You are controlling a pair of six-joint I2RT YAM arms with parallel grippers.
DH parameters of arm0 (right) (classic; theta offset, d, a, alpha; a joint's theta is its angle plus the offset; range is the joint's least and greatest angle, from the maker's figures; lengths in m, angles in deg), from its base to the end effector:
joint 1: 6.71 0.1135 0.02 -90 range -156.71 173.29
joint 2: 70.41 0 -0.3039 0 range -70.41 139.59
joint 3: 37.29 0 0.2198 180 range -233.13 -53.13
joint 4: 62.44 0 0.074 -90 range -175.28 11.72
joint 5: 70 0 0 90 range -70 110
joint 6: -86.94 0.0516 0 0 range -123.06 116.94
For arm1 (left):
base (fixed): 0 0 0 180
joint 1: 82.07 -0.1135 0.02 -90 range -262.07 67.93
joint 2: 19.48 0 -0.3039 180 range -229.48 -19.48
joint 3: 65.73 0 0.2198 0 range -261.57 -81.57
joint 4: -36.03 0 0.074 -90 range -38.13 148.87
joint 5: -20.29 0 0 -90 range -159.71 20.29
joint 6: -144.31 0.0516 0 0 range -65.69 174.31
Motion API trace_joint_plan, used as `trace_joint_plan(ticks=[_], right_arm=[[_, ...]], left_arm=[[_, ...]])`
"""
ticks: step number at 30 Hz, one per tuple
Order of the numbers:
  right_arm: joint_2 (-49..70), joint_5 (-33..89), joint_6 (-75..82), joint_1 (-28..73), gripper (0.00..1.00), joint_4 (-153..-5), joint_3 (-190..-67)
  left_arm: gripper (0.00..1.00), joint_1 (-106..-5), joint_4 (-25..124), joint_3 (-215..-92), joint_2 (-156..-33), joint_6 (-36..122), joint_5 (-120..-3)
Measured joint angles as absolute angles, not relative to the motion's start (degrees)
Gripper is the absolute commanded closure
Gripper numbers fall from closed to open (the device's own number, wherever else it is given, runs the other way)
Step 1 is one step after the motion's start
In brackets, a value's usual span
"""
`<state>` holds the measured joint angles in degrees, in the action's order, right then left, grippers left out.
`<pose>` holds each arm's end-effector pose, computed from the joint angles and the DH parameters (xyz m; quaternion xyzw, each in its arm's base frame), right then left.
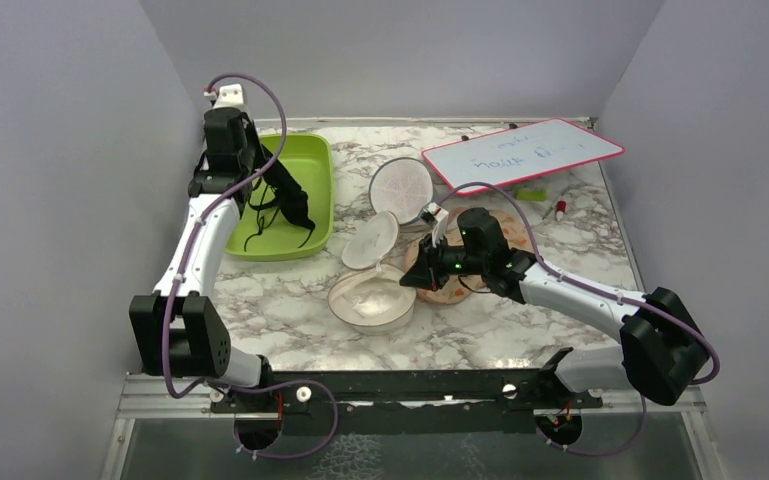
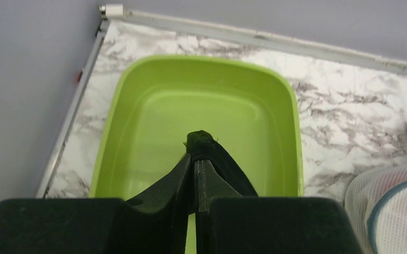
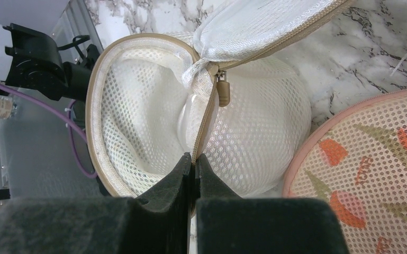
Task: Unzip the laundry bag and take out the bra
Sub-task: Place the bra in the bin.
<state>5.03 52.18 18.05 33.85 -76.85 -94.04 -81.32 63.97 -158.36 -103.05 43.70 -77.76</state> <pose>0.1724 0.1837 0.2729 -0.2728 0.8103 0.4438 0.2681 0.3215 0.0030 0.4096 -0.1104 0.8050 -0.0006 0.5829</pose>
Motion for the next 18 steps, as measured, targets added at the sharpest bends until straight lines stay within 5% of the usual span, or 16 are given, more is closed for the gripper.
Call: trace_joint_plan(ticks=[18], right_arm=[[5.1, 52.7, 18.0, 33.8, 0.99, -76.5, -93.4]], left_arm=[[1.0, -81.4, 62.7, -141.3, -98.2, 39.8, -77.2]])
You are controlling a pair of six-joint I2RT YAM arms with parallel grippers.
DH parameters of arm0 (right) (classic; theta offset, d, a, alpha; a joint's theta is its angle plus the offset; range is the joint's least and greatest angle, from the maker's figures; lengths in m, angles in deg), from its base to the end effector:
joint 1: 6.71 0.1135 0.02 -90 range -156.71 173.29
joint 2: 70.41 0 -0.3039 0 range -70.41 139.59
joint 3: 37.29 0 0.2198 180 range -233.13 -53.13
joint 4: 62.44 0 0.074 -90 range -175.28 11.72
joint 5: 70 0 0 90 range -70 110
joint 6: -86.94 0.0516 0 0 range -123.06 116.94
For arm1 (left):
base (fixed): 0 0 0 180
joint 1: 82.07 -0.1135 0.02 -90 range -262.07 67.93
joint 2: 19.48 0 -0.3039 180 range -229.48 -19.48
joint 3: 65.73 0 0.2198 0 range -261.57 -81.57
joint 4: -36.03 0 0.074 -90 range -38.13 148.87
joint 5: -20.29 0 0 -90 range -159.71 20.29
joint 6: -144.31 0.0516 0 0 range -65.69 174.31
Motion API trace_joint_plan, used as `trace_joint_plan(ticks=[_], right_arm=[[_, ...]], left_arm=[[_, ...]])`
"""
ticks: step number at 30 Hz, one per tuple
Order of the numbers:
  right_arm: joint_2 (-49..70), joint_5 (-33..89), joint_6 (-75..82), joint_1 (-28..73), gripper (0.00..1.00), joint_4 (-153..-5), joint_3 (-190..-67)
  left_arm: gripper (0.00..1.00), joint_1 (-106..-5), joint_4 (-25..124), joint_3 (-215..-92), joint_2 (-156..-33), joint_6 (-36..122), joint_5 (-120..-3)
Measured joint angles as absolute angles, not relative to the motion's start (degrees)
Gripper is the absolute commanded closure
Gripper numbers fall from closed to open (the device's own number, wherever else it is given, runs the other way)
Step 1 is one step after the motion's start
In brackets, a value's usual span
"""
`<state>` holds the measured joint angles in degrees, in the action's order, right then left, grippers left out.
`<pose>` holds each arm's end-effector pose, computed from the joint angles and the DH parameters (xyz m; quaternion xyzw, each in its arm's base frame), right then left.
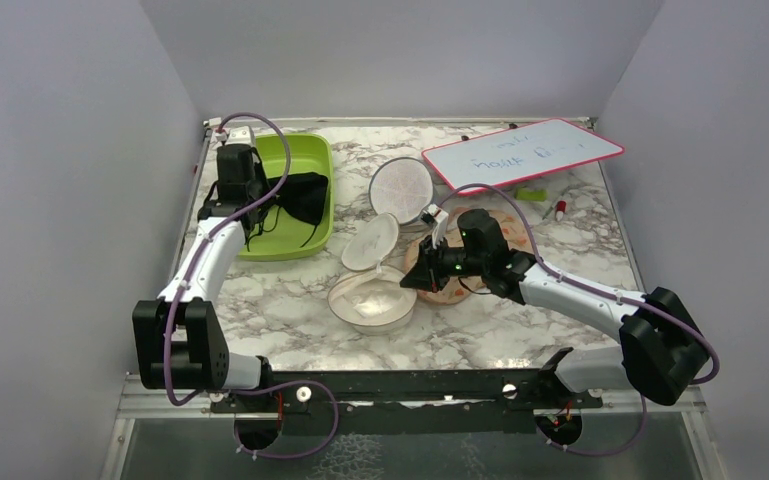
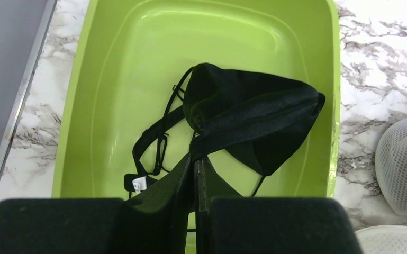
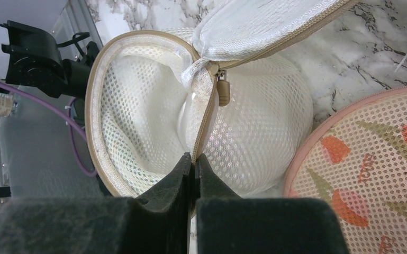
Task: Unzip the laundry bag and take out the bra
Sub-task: Place the bra in the bin.
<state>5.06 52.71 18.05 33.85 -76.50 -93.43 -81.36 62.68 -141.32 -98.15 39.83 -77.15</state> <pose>0.1712 0.1832 0.2703 -0.2743 0.8101 0.4461 0.2636 0.2885 0.0031 0.3376 -0.1358 0.8529 -0.0106 0.5040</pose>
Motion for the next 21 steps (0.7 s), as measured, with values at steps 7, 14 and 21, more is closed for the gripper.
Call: trace_joint_plan(ticks=[7, 14, 21], right_arm=[[5.1, 52.7, 18.0, 33.8, 0.99, -76.5, -93.4], [5.1, 52.7, 18.1, 33.8, 0.99, -76.5, -93.4], [5.1, 52.7, 18.1, 33.8, 0.99, -76.5, -93.4]], left_arm=[[1.0, -81.4, 62.1, -139.8, -98.7, 38.2, -71.6], [0.88, -81.3, 59.2, -137.0, -102.4, 34.1, -61.8], [0.39, -81.4, 61.8, -134.2, -101.9, 32.7, -61.5]])
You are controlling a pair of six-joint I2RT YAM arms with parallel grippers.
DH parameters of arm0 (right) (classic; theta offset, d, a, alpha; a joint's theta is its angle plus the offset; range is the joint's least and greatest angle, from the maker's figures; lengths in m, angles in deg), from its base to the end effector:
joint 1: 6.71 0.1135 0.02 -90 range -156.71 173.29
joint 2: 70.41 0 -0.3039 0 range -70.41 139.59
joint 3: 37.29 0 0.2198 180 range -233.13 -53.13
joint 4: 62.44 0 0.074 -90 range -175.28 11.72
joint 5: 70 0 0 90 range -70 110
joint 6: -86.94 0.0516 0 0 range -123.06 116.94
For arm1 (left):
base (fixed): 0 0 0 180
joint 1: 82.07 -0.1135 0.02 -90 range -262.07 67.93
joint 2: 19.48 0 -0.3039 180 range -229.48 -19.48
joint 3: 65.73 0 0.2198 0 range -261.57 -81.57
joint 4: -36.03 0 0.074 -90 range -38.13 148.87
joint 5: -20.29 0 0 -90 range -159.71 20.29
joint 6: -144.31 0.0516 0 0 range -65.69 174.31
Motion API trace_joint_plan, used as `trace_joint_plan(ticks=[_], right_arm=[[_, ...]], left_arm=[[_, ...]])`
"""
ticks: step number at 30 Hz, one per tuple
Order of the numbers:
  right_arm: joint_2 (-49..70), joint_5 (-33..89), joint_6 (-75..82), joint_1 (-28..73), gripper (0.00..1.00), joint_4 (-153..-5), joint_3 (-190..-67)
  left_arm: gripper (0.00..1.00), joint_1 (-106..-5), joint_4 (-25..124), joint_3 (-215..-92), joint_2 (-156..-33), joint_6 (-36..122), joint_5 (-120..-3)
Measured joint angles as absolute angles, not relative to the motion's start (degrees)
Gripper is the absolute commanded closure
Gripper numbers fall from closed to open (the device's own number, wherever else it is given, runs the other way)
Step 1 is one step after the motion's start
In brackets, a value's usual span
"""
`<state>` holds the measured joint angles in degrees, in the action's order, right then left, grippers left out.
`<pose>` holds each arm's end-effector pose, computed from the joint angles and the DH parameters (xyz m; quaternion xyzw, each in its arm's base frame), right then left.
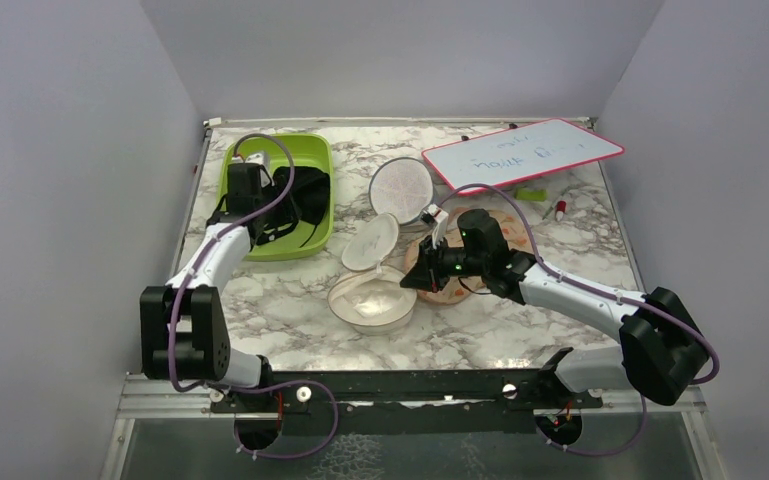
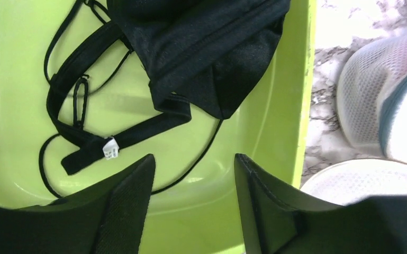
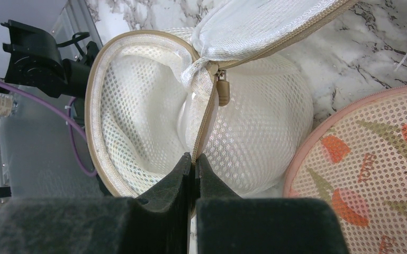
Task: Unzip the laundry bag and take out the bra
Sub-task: Place the bra in the bin.
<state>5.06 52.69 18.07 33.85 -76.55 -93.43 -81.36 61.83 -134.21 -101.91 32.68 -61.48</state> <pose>0.1712 0.1832 0.2702 -0.2740 0.8104 0.4459 0.2633 0.2893 -0.0110 0.2818 -0.1340 0.8936 -0.1458 0.4029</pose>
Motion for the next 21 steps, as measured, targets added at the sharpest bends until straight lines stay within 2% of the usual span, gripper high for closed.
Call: trace_joint_plan(ticks=[2, 4, 10, 15, 17, 21], right_arm=[[5.1, 52.7, 18.1, 33.8, 0.99, -76.6, -93.4], [5.1, 52.7, 18.1, 33.8, 0.99, -76.6, -93.4], [5.1, 52.6, 18.3, 33.8, 0.99, -76.9, -93.4], [4.9, 52.3, 19.4, 33.8, 0.99, -76.9, -91.6], [4.9, 52.1, 19.8, 33.8, 0.99, -76.9, -90.4], [4.9, 52.0, 21.3, 33.8, 0.99, -76.6, -88.1]], left_arm=[[0.23, -81.4, 63.2, -134.3, -100.3, 33.1, -61.9], [0.16, -81.3, 64.4, -134.3, -96.9, 33.8, -61.9], [0.14, -78.0, 64.3, -134.2, -85.6, 34.9, -58.9], [0.14, -62.4, 63.6, -131.2, -81.3, 35.6, -56.7], [0.19, -54.2, 63.0, -128.3, -80.1, 35.3, -57.2], [0.43, -40.4, 62.9, -121.6, -77.3, 34.1, -60.2]])
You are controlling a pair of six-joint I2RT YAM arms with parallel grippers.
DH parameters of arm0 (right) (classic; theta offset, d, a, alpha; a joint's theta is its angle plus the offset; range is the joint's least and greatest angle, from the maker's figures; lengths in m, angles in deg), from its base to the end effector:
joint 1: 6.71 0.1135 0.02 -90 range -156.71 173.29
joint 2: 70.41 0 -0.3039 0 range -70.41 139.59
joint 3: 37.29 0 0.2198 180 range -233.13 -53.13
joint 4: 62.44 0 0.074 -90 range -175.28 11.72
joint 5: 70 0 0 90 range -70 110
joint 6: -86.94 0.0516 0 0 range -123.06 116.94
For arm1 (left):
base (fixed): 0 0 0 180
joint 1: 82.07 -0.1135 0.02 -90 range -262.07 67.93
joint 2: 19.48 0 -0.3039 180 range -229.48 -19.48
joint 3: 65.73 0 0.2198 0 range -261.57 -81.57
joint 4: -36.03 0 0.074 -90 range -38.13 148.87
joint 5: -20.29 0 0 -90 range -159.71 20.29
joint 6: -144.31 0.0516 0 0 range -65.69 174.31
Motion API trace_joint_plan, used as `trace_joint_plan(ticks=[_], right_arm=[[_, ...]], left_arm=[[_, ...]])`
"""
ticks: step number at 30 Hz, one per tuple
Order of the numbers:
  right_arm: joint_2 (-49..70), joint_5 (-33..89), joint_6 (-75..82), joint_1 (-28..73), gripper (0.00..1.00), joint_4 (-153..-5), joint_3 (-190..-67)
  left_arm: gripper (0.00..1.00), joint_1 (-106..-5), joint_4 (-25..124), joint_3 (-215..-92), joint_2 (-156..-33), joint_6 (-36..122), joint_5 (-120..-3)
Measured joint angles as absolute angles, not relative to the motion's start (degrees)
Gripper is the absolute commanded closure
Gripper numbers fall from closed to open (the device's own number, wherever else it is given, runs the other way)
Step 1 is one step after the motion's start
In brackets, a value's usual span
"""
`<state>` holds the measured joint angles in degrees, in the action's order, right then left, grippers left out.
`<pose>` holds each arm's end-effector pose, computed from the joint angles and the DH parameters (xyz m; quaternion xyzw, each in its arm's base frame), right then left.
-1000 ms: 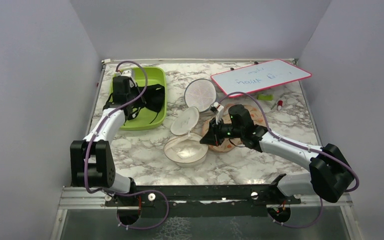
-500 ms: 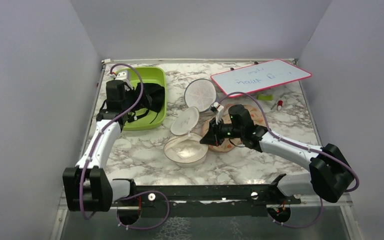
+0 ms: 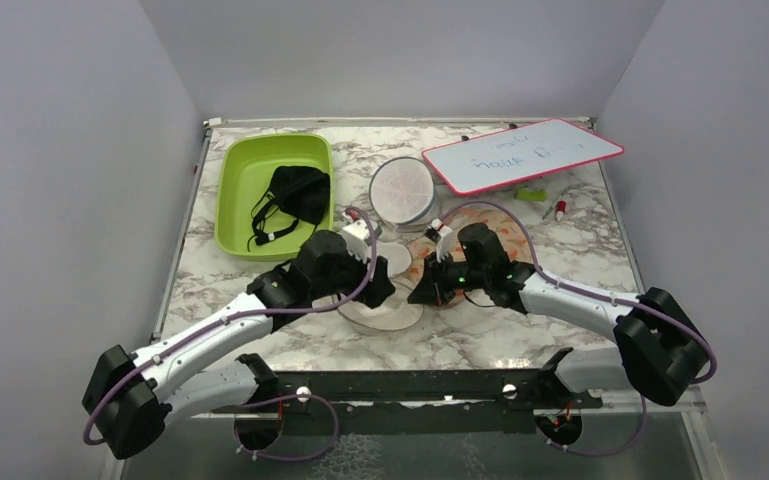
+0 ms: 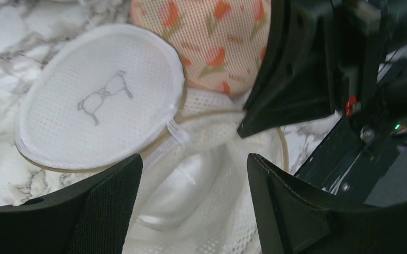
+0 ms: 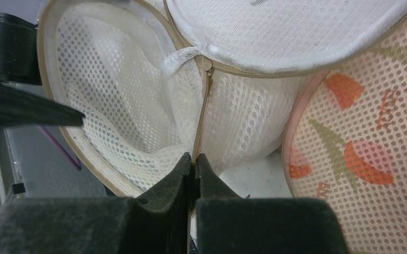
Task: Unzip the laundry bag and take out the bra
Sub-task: Place the bra in the bin, then pick up the bra from the laundry bag.
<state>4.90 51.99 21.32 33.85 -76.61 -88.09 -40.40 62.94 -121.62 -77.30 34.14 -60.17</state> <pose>0.1607 0.1735 0.2427 -0.2401 0.8411 0.4330 0.2178 0.1342 -0.1309 0.3031 0.2016 0.8350 -0.3219 0.3981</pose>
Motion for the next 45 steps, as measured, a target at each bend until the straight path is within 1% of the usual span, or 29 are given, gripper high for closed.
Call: trace_joint_plan(ticks=[1, 3, 7, 8, 9, 12, 13, 14, 15, 16, 23, 24, 26, 28, 34, 40, 42, 45], right_arm=[[4.9, 52.0, 21.7, 33.8, 0.99, -76.5, -87.7], [4.9, 51.8, 22.2, 33.8, 0.99, -76.6, -87.0], [3.7, 50.9, 22.6, 33.8, 0.99, -76.7, -86.8], [3.2, 50.8, 22.6, 33.8, 0.99, -76.7, -86.8], [2.8, 50.7, 22.6, 33.8, 0.99, -76.7, -86.8], [2.4, 50.3, 22.6, 33.8, 0.99, -76.8, -86.8], [2.4, 50.2, 22.6, 33.8, 0.99, -77.0, -86.8], [2.4, 50.0, 22.6, 33.8, 0.99, -77.1, -86.8], [2.3, 49.7, 22.6, 33.8, 0.99, -77.3, -86.8], [2.3, 49.5, 22.6, 33.8, 0.99, -77.4, -86.8], [1.7, 46.6, 21.4, 33.8, 0.99, -78.2, -88.6], [1.4, 46.3, 21.2, 33.8, 0.99, -78.2, -88.6], [1.3, 45.8, 21.2, 33.8, 0.99, -78.1, -88.6], [1.5, 45.2, 22.0, 33.8, 0.99, -78.3, -88.6], [2.5, 42.5, 27.4, 33.8, 0.99, -79.5, -88.7], [2.9, 38.8, 30.3, 33.8, 0.99, -81.8, -91.7], [2.9, 38.0, 30.4, 33.8, 0.99, -81.8, -92.5], [3.5, 37.6, 30.3, 33.8, 0.99, -82.0, -94.0]], left_arm=[[0.49, -37.7, 62.9, -120.2, -76.7, 33.8, -61.6], [0.56, -32.8, 63.1, -118.2, -76.1, 33.1, -64.5], [0.62, -25.2, 63.1, -116.3, -76.2, 31.8, -70.1], [0.66, -24.0, 63.2, -116.3, -76.7, 31.5, -71.1], [0.69, -23.4, 63.1, -116.4, -77.5, 31.3, -72.1], [0.72, -23.0, 63.8, -117.7, -81.9, 30.4, -75.4], [0.71, -23.1, 64.1, -118.4, -83.5, 30.1, -76.4], [0.68, -23.1, 64.4, -118.8, -84.6, 29.7, -77.3], [0.6, -23.1, 64.6, -119.2, -85.7, 29.2, -78.4], [0.57, -23.1, 64.9, -119.3, -86.3, 28.8, -79.2], [0.55, -23.1, 63.6, -118.8, -86.1, 28.3, -80.8], [0.54, -23.1, 62.8, -118.1, -85.3, 28.5, -81.2], [0.48, -23.1, 61.4, -116.4, -83.5, 29.1, -82.1], [0.45, -23.1, 60.8, -114.5, -80.9, 29.6, -83.1], [0.45, -23.2, 60.0, -114.0, -78.4, 29.7, -84.8], [0.44, -22.8, 58.7, -112.5, -78.1, 29.6, -84.8], [0.42, -22.3, 58.6, -112.3, -77.2, 29.6, -84.8], [0.34, -21.9, 57.9, -111.7, -74.7, 29.5, -84.8]])
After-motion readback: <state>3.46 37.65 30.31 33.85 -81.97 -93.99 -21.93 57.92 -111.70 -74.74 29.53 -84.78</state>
